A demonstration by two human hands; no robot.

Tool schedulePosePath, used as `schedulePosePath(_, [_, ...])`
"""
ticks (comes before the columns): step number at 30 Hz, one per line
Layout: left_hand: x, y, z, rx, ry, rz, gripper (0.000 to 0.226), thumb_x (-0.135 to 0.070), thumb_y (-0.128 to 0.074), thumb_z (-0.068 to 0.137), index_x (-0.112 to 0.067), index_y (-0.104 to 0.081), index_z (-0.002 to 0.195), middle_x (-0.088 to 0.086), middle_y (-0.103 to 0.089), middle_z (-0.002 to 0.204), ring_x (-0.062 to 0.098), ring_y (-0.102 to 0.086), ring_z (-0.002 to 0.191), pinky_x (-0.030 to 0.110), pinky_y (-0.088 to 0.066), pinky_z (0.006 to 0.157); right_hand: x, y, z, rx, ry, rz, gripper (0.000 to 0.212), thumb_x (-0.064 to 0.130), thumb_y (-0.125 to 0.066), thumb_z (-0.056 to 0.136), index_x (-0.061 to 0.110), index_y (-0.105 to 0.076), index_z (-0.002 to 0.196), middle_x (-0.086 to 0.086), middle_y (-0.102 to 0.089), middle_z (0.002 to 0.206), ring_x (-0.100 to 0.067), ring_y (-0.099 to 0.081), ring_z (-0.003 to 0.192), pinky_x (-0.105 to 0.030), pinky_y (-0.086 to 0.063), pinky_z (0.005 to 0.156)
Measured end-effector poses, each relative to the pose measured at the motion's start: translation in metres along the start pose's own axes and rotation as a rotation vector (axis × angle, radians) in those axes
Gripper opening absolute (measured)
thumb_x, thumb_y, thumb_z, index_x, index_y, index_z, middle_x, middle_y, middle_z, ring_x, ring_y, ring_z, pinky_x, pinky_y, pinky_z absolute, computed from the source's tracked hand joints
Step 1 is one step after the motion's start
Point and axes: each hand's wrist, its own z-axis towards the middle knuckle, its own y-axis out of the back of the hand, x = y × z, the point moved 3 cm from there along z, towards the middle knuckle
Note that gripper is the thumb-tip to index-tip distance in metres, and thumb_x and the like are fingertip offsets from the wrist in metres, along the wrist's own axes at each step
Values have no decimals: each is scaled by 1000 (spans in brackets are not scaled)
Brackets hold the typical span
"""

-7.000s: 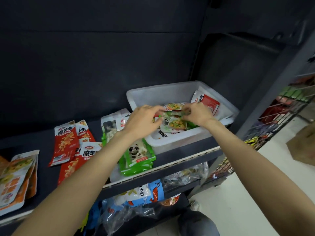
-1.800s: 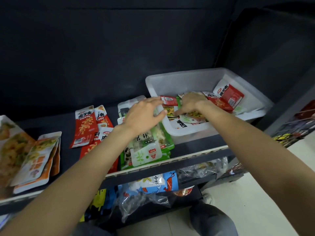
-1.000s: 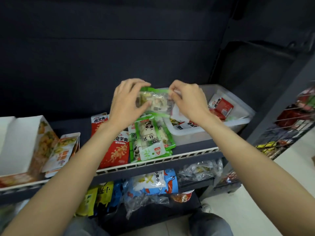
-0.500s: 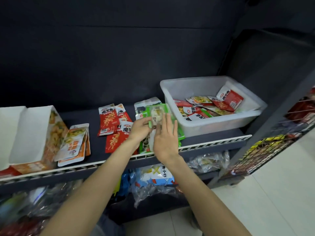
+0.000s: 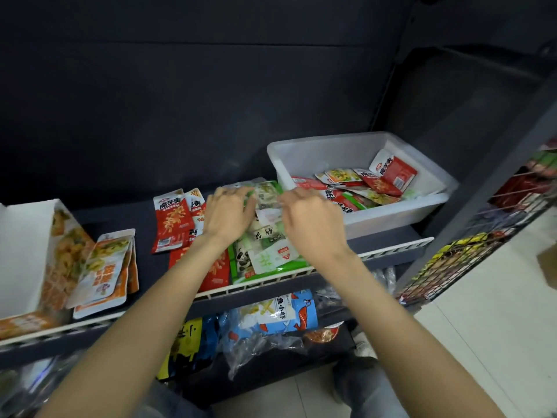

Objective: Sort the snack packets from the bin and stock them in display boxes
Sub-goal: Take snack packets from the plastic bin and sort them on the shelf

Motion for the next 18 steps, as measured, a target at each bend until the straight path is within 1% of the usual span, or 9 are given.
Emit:
schedulePosePath(2, [-10, 15, 3, -61, -67, -146, 35, -33, -39, 100, -20, -57, 127, 5, -64, 119, 26, -47, 119, 38, -37, 95, -31, 15, 12, -14, -91, 60, 18, 11, -57, 85, 15, -71, 96, -6, -71, 88, -29, -65, 76, -29, -44, 55])
schedulePosePath(3, [-18, 22, 5, -76, -117, -216, 33, -31, -42, 99, -20, -58, 126, 2, -65, 118, 24, -48, 119, 38, -38, 96, -50, 20, 18, -15, -135, 86, 21, 13, -53, 89, 17, -71, 99, -5, -72, 93, -30, -66, 80, -31, -47, 59])
schedulePosePath(5, [-38, 33, 10, -70, -220, -293, 31, -29, -47, 97, -21, -58, 125, -3, -64, 119, 19, -49, 118, 37, -40, 97, -88, 20, 33, 38, -200, 145, 23, 15, -52, 91, 20, -70, 104, -4, -72, 100, -28, -66, 88, -36, -53, 73])
schedulePosePath(7, [-57, 33, 17, -6, -283, -254, 35, -30, -50, 95, -22, -54, 129, -4, -61, 125, 17, -47, 121, 35, -37, 100, -124, 11, 48, 164, -235, 156, 23, 15, -54, 92, 20, -69, 109, -5, -72, 105, -26, -65, 97, -37, -52, 84])
schedulePosePath(9, [-66, 23, 27, 100, -292, -111, 44, -39, -49, 95, -22, -49, 136, -1, -52, 137, 17, -41, 130, 36, -29, 109, -152, -5, 58, 313, -244, 124, 24, 17, -56, 93, 17, -67, 115, -6, -69, 111, -25, -63, 105, -37, -50, 92])
schedulePosePath(11, [-65, 10, 35, 216, -265, 27, 54, -50, -43, 94, -22, -43, 140, -2, -40, 148, 15, -31, 138, 41, -17, 116, -164, -24, 68, 418, -221, 108, 29, 21, -59, 92, 17, -64, 120, -5, -67, 119, -24, -60, 111, -37, -47, 97])
schedulePosePath(13, [-60, 0, 36, 276, -228, 41, 57, -54, -41, 94, -24, -40, 142, -4, -33, 152, 12, -25, 141, 43, -10, 117, -161, -49, 79, 516, -155, 101, 37, 29, -61, 90, 19, -59, 126, -4, -62, 127, -24, -56, 117, -37, -44, 100])
schedulePosePath(16, [-57, -3, 32, 240, -224, 10, 57, -55, -41, 93, -26, -40, 142, -8, -32, 152, 10, -26, 141, 42, -9, 118, -145, -90, 99, 677, -26, 38, 52, 39, -61, 89, 21, -47, 136, -6, -52, 137, -27, -49, 123, -41, -41, 101])
schedulePosePath(18, [-56, -4, 30, 211, -232, 20, 58, -56, -39, 93, -26, -39, 143, -8, -32, 152, 11, -27, 140, 41, -9, 118, -135, -113, 109, 799, 15, 14, 62, 46, -61, 86, 23, -40, 140, -4, -50, 138, -26, -50, 121, -42, -42, 100])
